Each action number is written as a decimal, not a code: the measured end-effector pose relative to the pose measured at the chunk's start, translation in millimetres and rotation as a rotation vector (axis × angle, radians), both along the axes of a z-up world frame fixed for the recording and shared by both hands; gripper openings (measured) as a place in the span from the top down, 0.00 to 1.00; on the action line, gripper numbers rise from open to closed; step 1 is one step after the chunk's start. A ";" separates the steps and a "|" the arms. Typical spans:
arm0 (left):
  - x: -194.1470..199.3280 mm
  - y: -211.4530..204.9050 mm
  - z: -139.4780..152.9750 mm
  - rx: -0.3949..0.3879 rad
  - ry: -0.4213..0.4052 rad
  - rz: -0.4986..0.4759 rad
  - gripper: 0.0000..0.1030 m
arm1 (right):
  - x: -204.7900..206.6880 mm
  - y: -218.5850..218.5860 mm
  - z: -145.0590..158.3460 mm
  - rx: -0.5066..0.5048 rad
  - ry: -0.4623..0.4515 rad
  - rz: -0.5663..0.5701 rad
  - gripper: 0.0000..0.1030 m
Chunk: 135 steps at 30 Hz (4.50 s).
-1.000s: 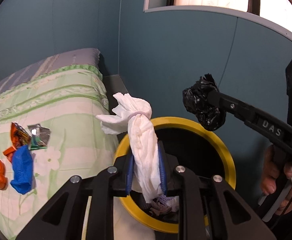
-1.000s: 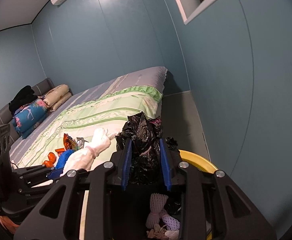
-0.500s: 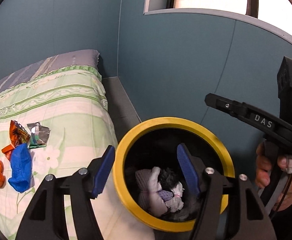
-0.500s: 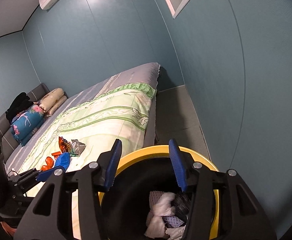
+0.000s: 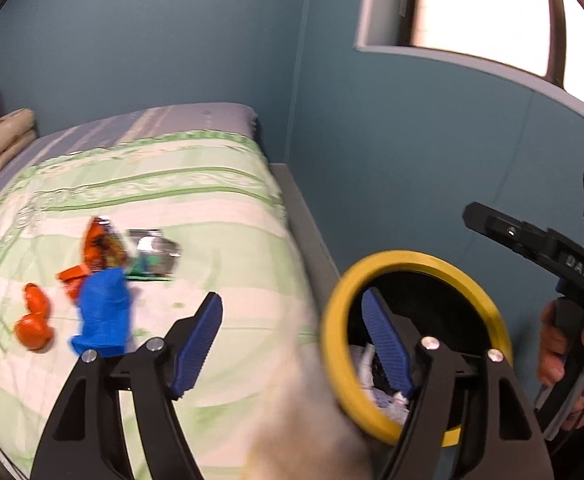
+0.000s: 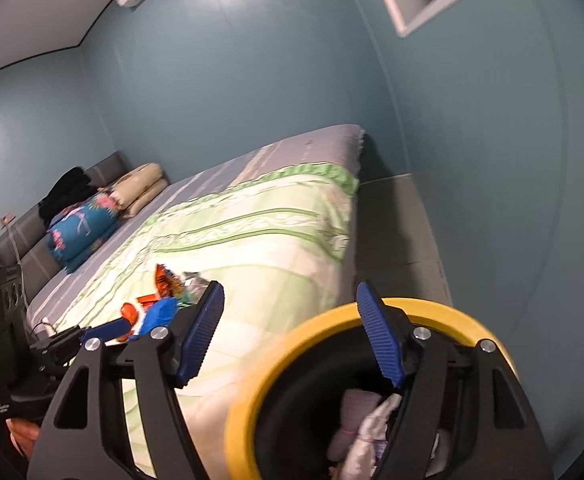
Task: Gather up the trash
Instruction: 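Move both tools back over the remaining trash on the bed, then grasp the silver-green wrapper with the right gripper while the left grasps orange peels, then lift the wrapper and orange peels and carry them to the yellow bin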
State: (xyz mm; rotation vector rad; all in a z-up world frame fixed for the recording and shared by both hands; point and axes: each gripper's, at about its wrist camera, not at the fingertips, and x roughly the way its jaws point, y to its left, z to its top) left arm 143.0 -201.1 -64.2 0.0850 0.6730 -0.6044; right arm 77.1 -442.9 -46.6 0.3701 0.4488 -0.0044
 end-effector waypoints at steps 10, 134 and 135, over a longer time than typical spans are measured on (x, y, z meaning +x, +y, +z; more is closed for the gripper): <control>24.6 97.1 9.3 -0.066 -0.022 0.192 0.26 | 43.6 65.5 16.3 -0.054 -0.006 0.125 0.30; 68.6 207.5 -5.2 -0.125 0.006 0.416 0.69 | 142.0 156.9 0.5 -0.163 0.150 0.272 0.73; 65.8 202.0 -2.5 -0.126 -0.001 0.406 0.69 | 137.0 151.3 2.6 -0.159 0.142 0.263 0.73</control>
